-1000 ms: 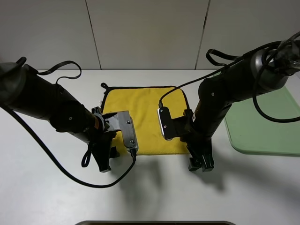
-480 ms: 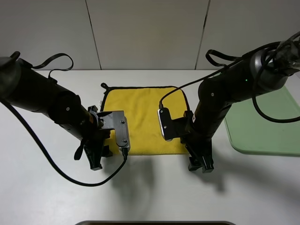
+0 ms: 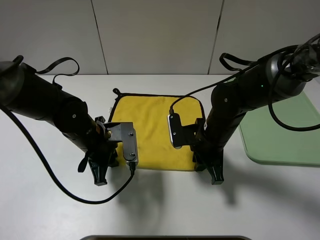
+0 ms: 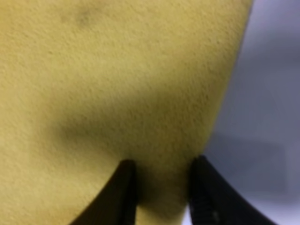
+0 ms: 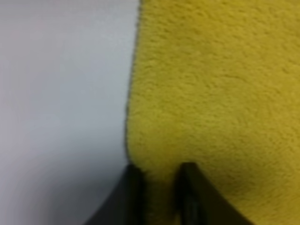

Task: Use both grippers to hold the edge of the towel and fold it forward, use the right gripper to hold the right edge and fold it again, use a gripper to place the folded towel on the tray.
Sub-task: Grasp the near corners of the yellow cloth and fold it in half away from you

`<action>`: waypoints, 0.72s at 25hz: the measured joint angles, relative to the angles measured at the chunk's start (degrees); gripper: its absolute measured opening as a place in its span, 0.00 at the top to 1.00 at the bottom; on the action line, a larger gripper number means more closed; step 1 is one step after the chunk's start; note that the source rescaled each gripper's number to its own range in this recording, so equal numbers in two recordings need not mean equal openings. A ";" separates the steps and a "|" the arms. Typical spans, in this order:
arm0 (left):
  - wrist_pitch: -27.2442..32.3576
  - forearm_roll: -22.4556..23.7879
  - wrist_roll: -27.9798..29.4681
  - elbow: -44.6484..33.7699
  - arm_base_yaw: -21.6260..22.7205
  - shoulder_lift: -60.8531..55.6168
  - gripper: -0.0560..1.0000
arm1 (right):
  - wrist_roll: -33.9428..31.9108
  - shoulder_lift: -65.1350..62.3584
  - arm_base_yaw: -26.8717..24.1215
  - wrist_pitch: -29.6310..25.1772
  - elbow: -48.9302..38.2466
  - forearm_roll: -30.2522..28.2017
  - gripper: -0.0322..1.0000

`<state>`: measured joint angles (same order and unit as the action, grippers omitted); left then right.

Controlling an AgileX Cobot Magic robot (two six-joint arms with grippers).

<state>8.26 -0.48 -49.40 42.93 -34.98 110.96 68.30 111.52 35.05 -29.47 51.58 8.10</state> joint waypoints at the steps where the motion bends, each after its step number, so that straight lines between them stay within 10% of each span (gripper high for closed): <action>1: 0.27 0.00 -0.14 0.00 0.00 0.00 0.75 | 0.06 0.00 0.00 0.00 0.00 0.06 0.80; 5: 1.08 0.48 -0.75 0.00 -0.04 0.00 0.88 | 0.06 0.00 0.00 0.00 0.00 0.15 0.97; 18: 1.21 0.97 -1.22 0.00 -0.04 0.00 0.94 | 0.06 0.00 0.00 0.00 0.00 0.15 0.97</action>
<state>9.47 0.49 -50.62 42.93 -35.03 110.96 68.35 111.52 35.05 -29.47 51.58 8.25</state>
